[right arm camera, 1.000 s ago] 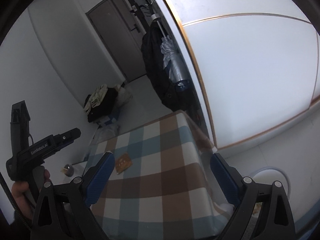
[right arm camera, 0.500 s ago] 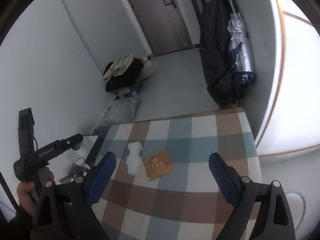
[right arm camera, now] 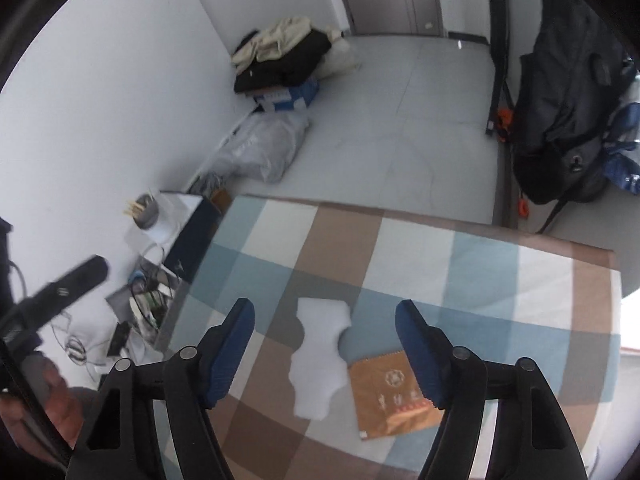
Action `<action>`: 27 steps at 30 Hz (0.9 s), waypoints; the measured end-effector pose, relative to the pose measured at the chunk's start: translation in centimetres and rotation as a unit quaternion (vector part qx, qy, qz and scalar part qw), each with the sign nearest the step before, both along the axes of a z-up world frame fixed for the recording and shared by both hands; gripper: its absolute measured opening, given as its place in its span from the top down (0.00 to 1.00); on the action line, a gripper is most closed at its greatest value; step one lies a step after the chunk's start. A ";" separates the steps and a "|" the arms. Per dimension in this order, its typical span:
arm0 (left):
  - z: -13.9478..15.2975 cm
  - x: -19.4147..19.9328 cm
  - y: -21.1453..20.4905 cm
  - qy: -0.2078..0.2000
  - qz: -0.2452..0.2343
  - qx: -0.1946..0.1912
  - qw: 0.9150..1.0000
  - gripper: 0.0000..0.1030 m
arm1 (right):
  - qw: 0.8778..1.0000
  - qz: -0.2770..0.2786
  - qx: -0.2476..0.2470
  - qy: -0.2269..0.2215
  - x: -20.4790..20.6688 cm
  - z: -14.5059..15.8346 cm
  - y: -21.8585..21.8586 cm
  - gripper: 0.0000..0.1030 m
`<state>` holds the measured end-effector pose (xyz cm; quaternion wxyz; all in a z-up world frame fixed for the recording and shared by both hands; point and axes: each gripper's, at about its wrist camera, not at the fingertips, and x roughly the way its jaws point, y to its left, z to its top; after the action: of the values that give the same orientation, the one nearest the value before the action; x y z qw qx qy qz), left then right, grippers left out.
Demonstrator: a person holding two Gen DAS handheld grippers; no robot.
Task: Collect trash
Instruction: 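Grasp the white foam block on the tablecloth with the right gripper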
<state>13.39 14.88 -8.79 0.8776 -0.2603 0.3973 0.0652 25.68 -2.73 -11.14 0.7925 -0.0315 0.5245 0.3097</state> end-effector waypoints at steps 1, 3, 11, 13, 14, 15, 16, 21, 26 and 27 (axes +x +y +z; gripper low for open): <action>-0.1 0.1 0.2 0.003 0.000 -0.003 1.000 0.36 | 1.000 0.001 -0.017 0.005 0.3 -0.7 0.5 0.37; -0.2 0.1 0.4 0.007 0.002 -0.002 1.000 0.36 | 0.999 0.004 -0.038 0.020 0.9 -2.1 1.3 0.43; -0.7 0.5 0.5 0.021 0.001 -0.005 1.000 0.36 | 0.997 0.026 -0.058 0.041 0.6 -4.2 2.4 0.67; -0.9 0.7 0.2 0.027 -0.003 0.001 1.000 0.36 | 0.998 0.034 -0.047 0.033 0.1 -3.6 2.1 0.67; -1.0 0.8 0.0 0.029 -0.007 0.005 1.000 0.36 | 0.998 0.036 -0.041 0.029 -0.1 -3.4 2.0 0.68; -1.0 0.9 -0.1 0.030 -0.012 0.007 0.999 0.36 | 0.998 0.037 -0.035 0.021 -0.4 -3.0 1.6 0.68; -1.1 1.0 -0.4 0.032 -0.020 0.008 0.999 0.36 | 0.999 0.036 -0.031 0.013 -0.7 -2.6 1.4 0.68; -1.8 1.8 -1.2 0.042 -0.062 -0.015 0.997 0.36 | 1.000 0.013 0.013 -0.017 -3.1 -0.1 -2.5 0.68; -1.5 3.4 -5.2 0.057 -0.125 0.020 0.990 0.36 | 0.998 -0.022 0.045 -0.029 -5.6 1.5 -7.9 0.68; -1.6 3.6 -5.7 0.061 -0.136 0.020 0.989 0.36 | 0.998 -0.033 0.050 -0.032 -6.1 1.8 -9.1 0.68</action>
<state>16.95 9.18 -10.39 0.8575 -0.1817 0.4803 -0.0311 19.62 -11.86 -9.31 0.8191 0.0151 0.4837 0.3081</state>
